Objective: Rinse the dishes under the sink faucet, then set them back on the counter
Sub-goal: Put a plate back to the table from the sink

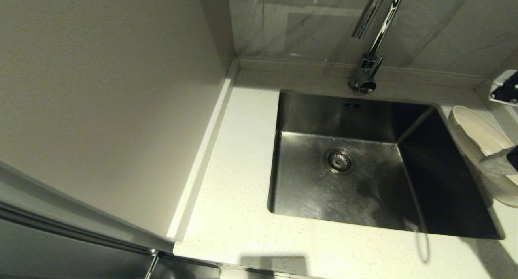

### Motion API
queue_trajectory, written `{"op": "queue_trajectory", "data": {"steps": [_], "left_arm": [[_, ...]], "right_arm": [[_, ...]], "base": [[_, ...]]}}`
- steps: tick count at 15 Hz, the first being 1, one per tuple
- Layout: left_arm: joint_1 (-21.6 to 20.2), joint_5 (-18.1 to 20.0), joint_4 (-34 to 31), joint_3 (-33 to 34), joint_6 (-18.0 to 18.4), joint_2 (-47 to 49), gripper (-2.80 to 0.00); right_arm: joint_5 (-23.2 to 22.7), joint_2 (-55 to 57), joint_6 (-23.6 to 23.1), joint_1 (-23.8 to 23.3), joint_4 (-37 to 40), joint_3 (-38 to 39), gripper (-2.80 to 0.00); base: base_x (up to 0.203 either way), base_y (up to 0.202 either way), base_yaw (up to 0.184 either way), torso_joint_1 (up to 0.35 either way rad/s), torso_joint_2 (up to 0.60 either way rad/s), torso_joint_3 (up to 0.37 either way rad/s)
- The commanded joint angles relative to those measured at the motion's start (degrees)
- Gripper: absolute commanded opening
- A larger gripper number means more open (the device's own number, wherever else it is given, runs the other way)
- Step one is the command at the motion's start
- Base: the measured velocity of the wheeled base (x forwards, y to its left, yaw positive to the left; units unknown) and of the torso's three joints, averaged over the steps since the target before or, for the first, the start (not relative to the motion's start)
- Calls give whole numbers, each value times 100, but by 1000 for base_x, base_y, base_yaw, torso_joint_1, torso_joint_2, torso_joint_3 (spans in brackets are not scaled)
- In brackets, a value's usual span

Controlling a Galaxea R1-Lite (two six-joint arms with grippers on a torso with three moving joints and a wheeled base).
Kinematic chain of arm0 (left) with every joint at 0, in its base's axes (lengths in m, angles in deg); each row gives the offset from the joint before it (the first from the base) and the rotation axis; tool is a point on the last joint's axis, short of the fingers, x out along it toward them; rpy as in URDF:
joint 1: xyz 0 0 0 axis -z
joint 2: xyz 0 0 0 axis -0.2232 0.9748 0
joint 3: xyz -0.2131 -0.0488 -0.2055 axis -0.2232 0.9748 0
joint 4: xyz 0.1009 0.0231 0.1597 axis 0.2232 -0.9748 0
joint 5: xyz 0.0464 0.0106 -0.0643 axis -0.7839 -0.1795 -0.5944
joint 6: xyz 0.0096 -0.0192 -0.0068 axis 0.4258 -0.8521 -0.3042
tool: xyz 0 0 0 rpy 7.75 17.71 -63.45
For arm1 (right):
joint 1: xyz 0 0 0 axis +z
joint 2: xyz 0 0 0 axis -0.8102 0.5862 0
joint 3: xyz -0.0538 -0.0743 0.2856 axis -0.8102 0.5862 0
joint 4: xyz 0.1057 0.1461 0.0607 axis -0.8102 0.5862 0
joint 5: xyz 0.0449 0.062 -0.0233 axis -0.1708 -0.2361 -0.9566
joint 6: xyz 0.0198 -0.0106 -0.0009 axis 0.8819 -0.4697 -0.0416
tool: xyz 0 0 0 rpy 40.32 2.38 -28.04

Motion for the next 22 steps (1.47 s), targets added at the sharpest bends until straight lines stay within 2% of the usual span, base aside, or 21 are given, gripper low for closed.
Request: {"op": "queue_trajectory", "data": {"steps": [1,4,9,16,22], "left_arm": [[-2,-4,3,0,-4,-18,-280],[-2,-4,3,0,-4,-18,-280],[-2,-4,3,0,-4,-18,-280],[-2,-4,3,0,-4,-18,-280],[-2,-4,3,0,-4,-18,-280]], "right_arm": [[25,-521,-363,-494,40,482,-280],[288,-944,-683,-1047,58,1132,-280],[399,-1778,-708,-1404,43,2327,-280],[460,-3048,-666,-1635,33,3718,-280],[460,-3334,-537,-1637,33,4238,-280]], "base": [[0,0,0,0,0,0],[0,0,0,0,0,0],[0,0,0,0,0,0],[0,0,0,0,0,0],[0,0,0,0,0,0]]}}
